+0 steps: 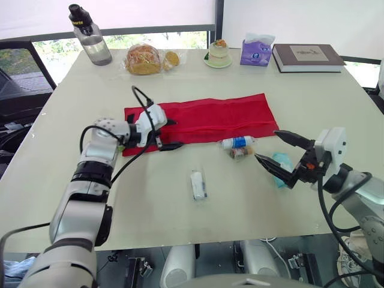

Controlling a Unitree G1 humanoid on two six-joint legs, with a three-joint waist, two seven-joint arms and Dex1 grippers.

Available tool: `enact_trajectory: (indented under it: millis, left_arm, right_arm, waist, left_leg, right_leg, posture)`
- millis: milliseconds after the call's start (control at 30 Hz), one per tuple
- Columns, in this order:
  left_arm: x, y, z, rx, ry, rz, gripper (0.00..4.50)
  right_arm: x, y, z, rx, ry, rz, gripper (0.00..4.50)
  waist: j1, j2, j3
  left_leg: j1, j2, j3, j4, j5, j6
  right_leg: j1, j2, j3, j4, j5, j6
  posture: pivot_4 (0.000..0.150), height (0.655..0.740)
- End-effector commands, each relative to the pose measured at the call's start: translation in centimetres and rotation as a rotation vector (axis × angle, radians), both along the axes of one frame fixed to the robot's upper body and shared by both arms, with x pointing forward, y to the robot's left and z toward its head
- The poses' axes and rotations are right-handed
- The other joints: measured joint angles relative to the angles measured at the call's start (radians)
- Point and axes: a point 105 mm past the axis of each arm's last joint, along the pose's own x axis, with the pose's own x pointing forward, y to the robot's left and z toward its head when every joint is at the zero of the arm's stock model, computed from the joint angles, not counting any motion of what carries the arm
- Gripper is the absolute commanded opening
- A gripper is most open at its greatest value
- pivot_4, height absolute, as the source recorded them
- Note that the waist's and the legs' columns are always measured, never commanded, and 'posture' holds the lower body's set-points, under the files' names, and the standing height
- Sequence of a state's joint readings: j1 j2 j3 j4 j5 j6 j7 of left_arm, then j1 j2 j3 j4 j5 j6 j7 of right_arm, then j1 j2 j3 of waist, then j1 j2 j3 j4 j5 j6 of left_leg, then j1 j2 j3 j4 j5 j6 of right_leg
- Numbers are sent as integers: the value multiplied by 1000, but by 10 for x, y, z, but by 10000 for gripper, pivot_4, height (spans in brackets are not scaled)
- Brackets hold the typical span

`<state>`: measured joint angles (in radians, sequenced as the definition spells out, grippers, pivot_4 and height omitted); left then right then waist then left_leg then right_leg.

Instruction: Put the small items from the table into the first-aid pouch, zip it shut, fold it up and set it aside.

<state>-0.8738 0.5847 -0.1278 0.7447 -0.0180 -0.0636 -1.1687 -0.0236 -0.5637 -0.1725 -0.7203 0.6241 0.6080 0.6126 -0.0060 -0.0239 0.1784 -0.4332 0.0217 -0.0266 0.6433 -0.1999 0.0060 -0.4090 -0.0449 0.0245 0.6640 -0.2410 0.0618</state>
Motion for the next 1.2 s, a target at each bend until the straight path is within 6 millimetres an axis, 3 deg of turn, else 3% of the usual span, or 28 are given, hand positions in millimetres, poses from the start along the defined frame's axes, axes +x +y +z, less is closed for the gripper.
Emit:
enact_trajectory:
  millis: [33, 267, 367, 567, 600, 1000, 1200]
  left_arm:
    - [12, -11, 1, 10, -25, 14, 44572]
    - [26, -17, -4, 79, -57, 38, 44572]
    - [30, -16, -1, 88, -87, 55, 32298]
    - [33, -17, -4, 111, -106, 64, 2360]
    - [33, -17, -5, 117, -107, 62, 892]
    - [30, -16, -6, 102, -102, 40, 892]
    - [27, -21, -9, 98, -87, 15, 892]
  right_arm:
    - [-6, 3, 9, -7, -53, 6, 45000]
    - [-7, 1, 12, -13, -72, -27, 45000]
    - [-9, -1, 13, -12, -79, -51, 45000]
    - [-9, -6, 14, -22, -87, -86, 45000]
    - [-9, -6, 15, -22, -88, -90, 45000]
    - [-7, -31, 14, -187, -71, -35, 45000]
    - [15, -47, 19, -398, -48, 126, 45000]
  waist:
    - [-2, 0, 0]
    - [-9, 0, 0]
    - [-5, 0, 0]
    - [-5, 0, 0]
    - [-5, 0, 0]
    - [-5, 0, 0]
    - [-7, 0, 0]
  left_leg:
    - [0, 0, 0, 0, 0, 0]
    - [0, 0, 0, 0, 0, 0]
    - [0, 0, 0, 0, 0, 0]
    - [-1, 0, 0, 2, 0, 0]
    - [-1, 0, 0, 2, 0, 0]
    - [-1, 0, 0, 2, 0, 0]
    - [0, 0, 1, 3, 0, 0]
  right_leg:
    - [0, 0, 0, 0, 0, 0]
    - [0, 1, 0, 0, 0, 0]
    - [0, 0, 0, 0, 0, 0]
    - [0, 0, 0, 0, 0, 0]
    - [0, 0, 0, 0, 0, 0]
    - [0, 0, 0, 0, 0, 0]
    - [1, 0, 1, 1, 0, 0]
  posture:
    - [1500, 7400]
    - [1500, 7400]
    - [1500, 7400]
    - [1500, 7400]
    - [1500, 7400]
    - [1500, 7400]
    - [1500, 7400]
